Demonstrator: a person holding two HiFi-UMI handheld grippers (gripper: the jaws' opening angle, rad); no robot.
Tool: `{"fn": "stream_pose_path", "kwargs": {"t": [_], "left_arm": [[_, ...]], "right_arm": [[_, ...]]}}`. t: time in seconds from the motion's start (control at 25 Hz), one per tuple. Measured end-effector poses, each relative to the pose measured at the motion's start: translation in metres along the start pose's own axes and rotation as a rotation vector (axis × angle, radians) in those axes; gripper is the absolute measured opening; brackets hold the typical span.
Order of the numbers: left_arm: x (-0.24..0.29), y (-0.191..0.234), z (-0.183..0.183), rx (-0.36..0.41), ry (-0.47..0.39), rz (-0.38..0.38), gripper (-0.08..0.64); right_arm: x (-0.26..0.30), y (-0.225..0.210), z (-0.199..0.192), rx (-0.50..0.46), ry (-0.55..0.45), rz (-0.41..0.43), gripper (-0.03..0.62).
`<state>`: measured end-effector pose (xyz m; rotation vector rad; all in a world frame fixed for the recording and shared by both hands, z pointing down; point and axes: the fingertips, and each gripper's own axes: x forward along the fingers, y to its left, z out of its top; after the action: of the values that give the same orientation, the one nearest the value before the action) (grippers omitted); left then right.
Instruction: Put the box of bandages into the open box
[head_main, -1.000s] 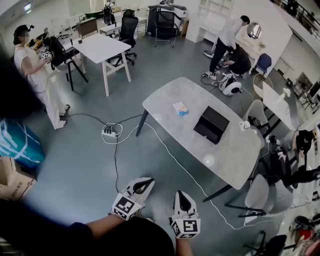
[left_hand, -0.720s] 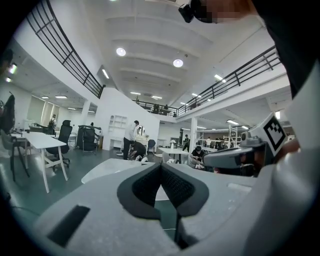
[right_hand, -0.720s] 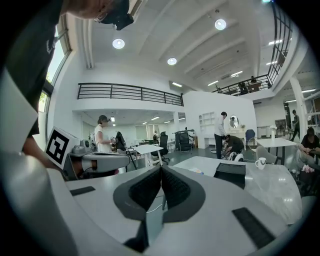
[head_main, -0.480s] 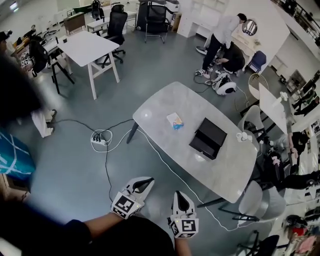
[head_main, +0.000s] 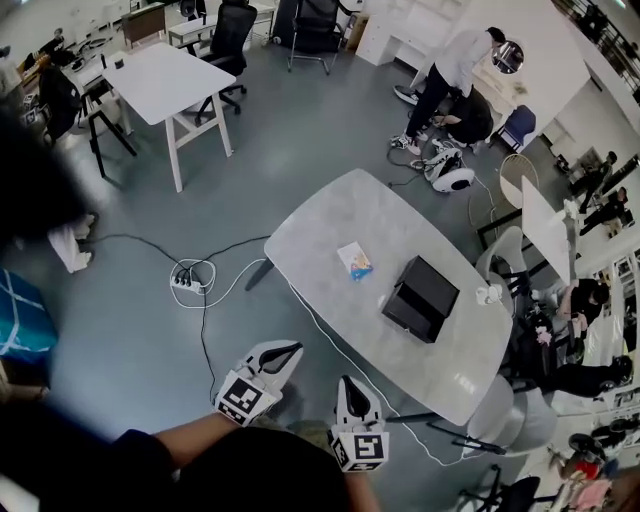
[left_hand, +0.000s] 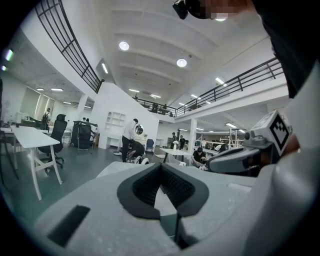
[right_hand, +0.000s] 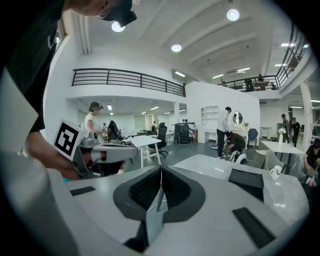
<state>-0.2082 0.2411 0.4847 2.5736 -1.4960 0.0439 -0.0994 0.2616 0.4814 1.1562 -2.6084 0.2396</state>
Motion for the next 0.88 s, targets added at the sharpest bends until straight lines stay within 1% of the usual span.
{"fn": "stream_pose_path", "kwargs": {"t": [0.24, 0.44, 0.64, 0.76, 0.8, 0.88], "left_arm": [[0.014, 0.031, -0.002, -0.011, 0.008, 0.010, 0.015], [0.033, 0.049, -0.012, -0.036, 0.025, 0.038, 0.015], [0.056, 0.083, -0.014, -0.050, 0.032, 0.079, 0.015], [0.086, 0.092, -0.005, -0.056, -0.003, 0.026, 0.015], [0.098, 0.092, -0.002, -0.056, 0.001, 0.007, 0.015], [0.123, 0.095, -0.002, -0.074, 0.044, -0.017, 0.015]], "right_arm": [[0.034, -0.014, 0.000, 0.034, 0.015, -0.008, 0.012], [0.063, -0.043, 0.008, 0.027, -0.021, -0.017, 0.012], [0.110, -0.073, 0.005, 0.041, 0.000, 0.011, 0.012], [0.143, -0.102, 0.004, 0.049, 0.031, 0.031, 0.012], [0.152, -0.112, 0.004, 0.053, 0.042, 0.037, 0.012], [0.172, -0.132, 0.005, 0.064, 0.055, 0.050, 0.012]]}}
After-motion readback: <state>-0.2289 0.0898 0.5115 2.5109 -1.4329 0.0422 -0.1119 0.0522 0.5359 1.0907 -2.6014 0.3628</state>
